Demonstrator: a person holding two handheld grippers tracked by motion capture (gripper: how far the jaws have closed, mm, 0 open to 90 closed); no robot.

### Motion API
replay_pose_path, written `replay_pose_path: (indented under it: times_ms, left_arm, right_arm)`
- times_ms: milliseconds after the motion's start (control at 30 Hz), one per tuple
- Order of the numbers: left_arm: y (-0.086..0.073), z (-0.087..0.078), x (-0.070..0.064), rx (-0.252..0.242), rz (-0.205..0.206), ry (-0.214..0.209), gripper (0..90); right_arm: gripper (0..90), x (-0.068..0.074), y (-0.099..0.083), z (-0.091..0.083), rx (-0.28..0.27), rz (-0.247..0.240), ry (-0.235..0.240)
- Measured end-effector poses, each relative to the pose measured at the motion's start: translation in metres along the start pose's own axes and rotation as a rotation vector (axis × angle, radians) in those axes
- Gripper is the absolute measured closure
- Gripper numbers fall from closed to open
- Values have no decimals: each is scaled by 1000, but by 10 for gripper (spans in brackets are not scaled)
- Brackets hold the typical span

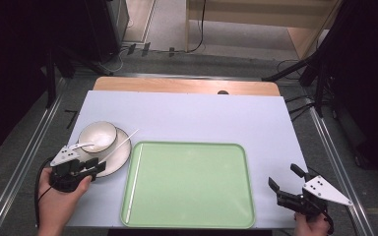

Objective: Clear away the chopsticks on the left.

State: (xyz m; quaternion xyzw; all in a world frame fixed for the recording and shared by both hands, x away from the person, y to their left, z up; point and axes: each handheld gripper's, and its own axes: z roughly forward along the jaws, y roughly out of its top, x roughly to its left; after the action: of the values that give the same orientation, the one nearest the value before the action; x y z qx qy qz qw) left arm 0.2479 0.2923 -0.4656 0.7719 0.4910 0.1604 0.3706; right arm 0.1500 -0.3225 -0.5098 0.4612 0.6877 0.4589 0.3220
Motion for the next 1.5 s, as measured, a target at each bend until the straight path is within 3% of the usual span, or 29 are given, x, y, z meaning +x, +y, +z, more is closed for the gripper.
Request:
replay_pose_path:
  times_ms: [133, 233, 400, 633, 833, 933, 1000, 1233, 1333, 1367, 1500]
  left_arm:
    - [-2, 4, 3, 19, 9, 37, 659]
    - [-3, 16, 3, 44, 41, 65, 670]
    - [-3, 28, 4, 69, 65, 75, 681]
    - [-3, 39, 6, 91, 67, 85, 692]
    - [-2, 43, 6, 111, 86, 93, 755]
    - [0, 43, 5, 132, 84, 42, 830]
    - [0, 43, 1, 142, 104, 51, 851]
    - [3, 37, -9, 111, 107, 24, 853]
    - [4, 32, -18, 99, 102, 18, 853]
    - [4, 29, -26, 88, 82, 1, 853]
    - [4, 26, -45, 72, 98, -34, 853]
  right_arm:
    - [130, 0, 0, 1, 0, -2, 1]
    - [129, 1, 0, 1, 2, -3, 4]
    - [130, 1, 0, 1, 6, -4, 6]
    - [129, 1, -1, 2, 8, 0, 7]
    - [129, 1, -1, 3, 10, -2, 12]
    - [129, 1, -1, 3, 13, -4, 12]
    - [129, 2, -1, 3, 16, 0, 13]
    - [130, 0, -2, 3, 14, 5, 13]
    - [129, 0, -2, 2, 12, 4, 14]
    - [129, -1, -2, 2, 13, 8, 12]
    - [129, -1, -2, 2, 12, 7, 12]
